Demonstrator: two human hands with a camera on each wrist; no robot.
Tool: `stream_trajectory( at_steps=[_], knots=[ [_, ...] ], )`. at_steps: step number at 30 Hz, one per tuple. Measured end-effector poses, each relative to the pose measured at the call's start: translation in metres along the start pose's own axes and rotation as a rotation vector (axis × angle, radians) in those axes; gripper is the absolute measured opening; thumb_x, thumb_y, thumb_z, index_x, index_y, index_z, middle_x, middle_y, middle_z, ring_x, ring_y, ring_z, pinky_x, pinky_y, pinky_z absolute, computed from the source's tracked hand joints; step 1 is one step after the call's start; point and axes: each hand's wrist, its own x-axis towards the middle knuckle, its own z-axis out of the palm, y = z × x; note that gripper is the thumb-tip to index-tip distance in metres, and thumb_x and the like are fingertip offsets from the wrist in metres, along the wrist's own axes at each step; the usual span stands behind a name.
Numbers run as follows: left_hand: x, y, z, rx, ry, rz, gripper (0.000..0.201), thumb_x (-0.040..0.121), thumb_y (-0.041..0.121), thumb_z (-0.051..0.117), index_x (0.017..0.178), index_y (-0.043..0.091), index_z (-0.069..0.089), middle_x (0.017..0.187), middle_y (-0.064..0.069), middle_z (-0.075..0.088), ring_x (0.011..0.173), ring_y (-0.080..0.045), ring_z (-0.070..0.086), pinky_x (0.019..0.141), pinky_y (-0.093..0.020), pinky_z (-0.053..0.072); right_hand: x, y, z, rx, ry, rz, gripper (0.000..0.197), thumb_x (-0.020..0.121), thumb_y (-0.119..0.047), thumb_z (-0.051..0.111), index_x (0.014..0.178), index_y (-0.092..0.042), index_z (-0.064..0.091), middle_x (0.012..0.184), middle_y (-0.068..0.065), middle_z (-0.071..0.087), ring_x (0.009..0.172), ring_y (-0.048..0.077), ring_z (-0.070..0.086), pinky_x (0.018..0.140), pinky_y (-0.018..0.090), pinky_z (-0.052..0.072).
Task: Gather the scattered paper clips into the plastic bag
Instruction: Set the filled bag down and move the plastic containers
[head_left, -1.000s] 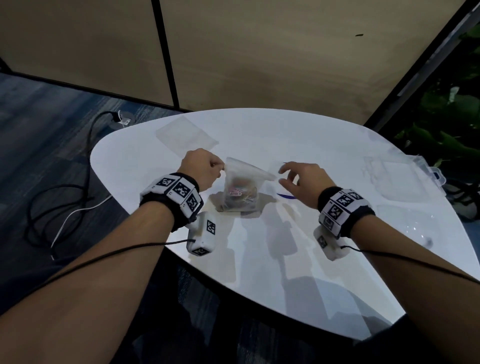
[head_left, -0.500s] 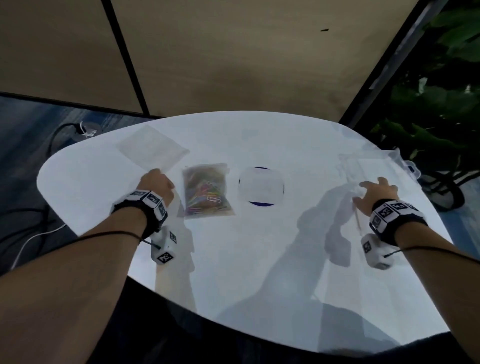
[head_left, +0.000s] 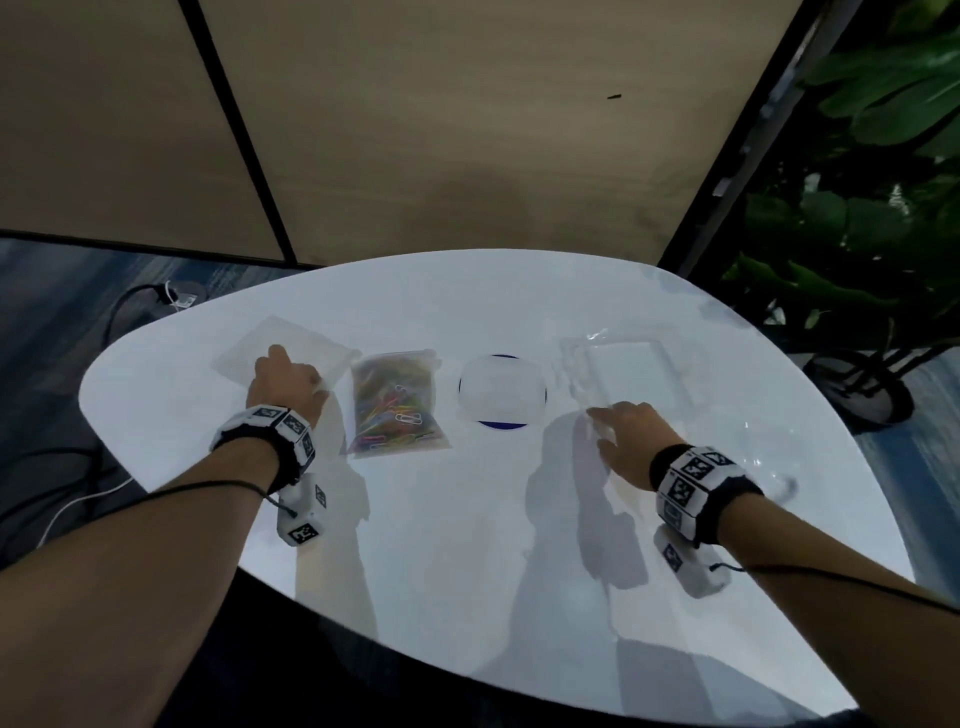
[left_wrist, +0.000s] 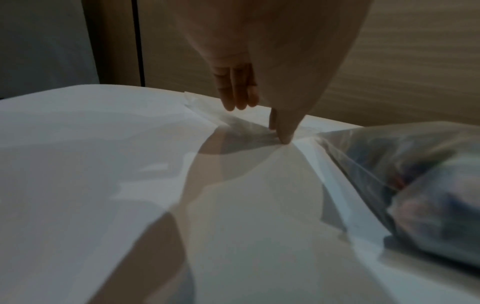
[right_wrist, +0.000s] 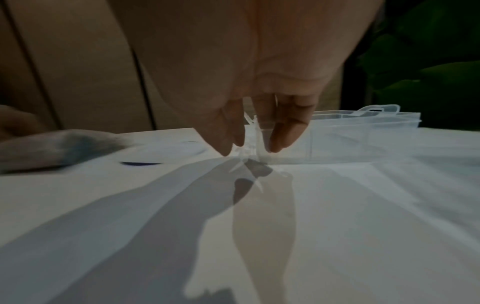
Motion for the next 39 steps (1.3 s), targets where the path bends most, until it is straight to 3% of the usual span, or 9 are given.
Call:
stream_trajectory(
  at_steps=[5,8,11,17,22,29,32,35,39],
  knots=[
    [-0.006,0.008,-0.010,0.042,-0.047,0.010,0.026,0.091,0.008,0.052,0.110,0.004,0.069,0.112,-0.020,0.067,0.104,-0.039,0.064,0.088,-0.042,0.055,-0.024,-0.055,0.005,0.175,-0.105,-0.278,0.053,0.095,-0.029,0.052,0.146,-0.029,0.039,0.148,0.002,0.043,0.130,0.023,0.044,0.106,0.031,0.036],
    [-0.007,0.012,-0.021,-0.089,0.038,-0.064,0.027,0.095,0.013,0.046,0.115,-0.003,0.055,0.113,-0.027,0.063,0.104,-0.045,0.060,0.085,-0.046,0.050,-0.031,-0.074,0.005,0.414,-0.117,-0.371,0.046,0.092,-0.026,0.059,0.137,-0.029,0.051,0.141,-0.006,0.051,0.106,0.014,0.062,0.084,0.020,0.044],
    [-0.012,0.025,-0.046,-0.246,0.206,-0.057,0.031,0.098,0.022,0.039,0.108,-0.005,0.051,0.108,-0.032,0.062,0.101,-0.048,0.058,0.082,-0.045,0.045,-0.034,-0.076,-0.007,0.489,-0.011,-0.388,0.032,0.092,-0.023,0.060,0.124,-0.026,0.063,0.128,-0.007,0.059,0.089,0.013,0.067,0.082,0.021,0.050],
    [-0.045,0.079,-0.095,-0.505,0.237,0.259,0.028,0.098,0.034,0.051,0.106,0.008,0.049,0.094,-0.018,0.064,0.087,-0.038,0.059,0.071,-0.039,0.042,-0.027,0.004,-0.018,0.198,0.232,0.040,0.034,0.093,-0.028,0.055,0.126,-0.025,0.059,0.134,0.006,0.053,0.122,0.025,0.050,0.104,0.037,0.042],
    [-0.086,0.144,-0.075,-0.463,-0.017,0.630,0.024,0.087,0.000,0.049,0.090,0.024,0.045,0.105,0.001,0.071,0.089,-0.029,0.064,0.070,-0.034,0.050,-0.048,0.091,0.009,0.146,0.149,0.667,0.075,0.082,-0.057,0.061,0.144,-0.025,0.034,0.149,0.014,0.026,0.134,0.038,0.032,0.106,0.052,0.037],
    [-0.102,0.196,-0.029,-0.096,-0.426,0.727,0.051,0.094,0.016,0.039,0.139,0.040,0.041,0.100,-0.004,0.067,0.079,-0.024,0.061,0.079,-0.033,0.053,-0.070,0.131,0.031,0.308,0.029,0.902,0.120,0.060,-0.080,0.065,0.151,-0.022,0.013,0.147,0.024,0.026,0.136,0.046,0.029,0.107,0.055,0.033],
    [-0.097,0.203,-0.028,-0.040,-0.448,0.677,0.028,0.096,0.028,0.042,0.112,0.023,0.065,0.098,-0.004,0.070,0.083,-0.023,0.061,0.078,-0.028,0.046,-0.067,0.141,0.034,0.354,0.012,0.919,0.136,0.039,-0.089,0.064,0.149,-0.026,0.013,0.141,0.023,0.033,0.129,0.046,0.037,0.104,0.055,0.038],
    [-0.088,0.208,-0.026,-0.080,-0.422,0.638,0.034,0.090,0.038,0.054,0.064,0.017,0.059,0.067,-0.005,0.062,0.069,-0.026,0.059,0.066,-0.031,0.046,-0.066,0.146,0.036,0.405,0.005,0.909,0.143,0.027,-0.091,0.060,0.147,-0.025,0.018,0.134,0.022,0.038,0.122,0.044,0.046,0.102,0.054,0.042],
    [-0.087,0.217,-0.018,-0.134,-0.431,0.601,0.035,0.085,0.031,0.063,0.055,0.019,0.049,0.070,-0.004,0.059,0.072,-0.025,0.057,0.060,-0.029,0.041,-0.065,0.139,0.031,0.391,0.049,0.904,0.138,0.025,-0.089,0.064,0.141,-0.028,0.020,0.129,0.019,0.035,0.121,0.045,0.042,0.100,0.055,0.041]
  ],
)
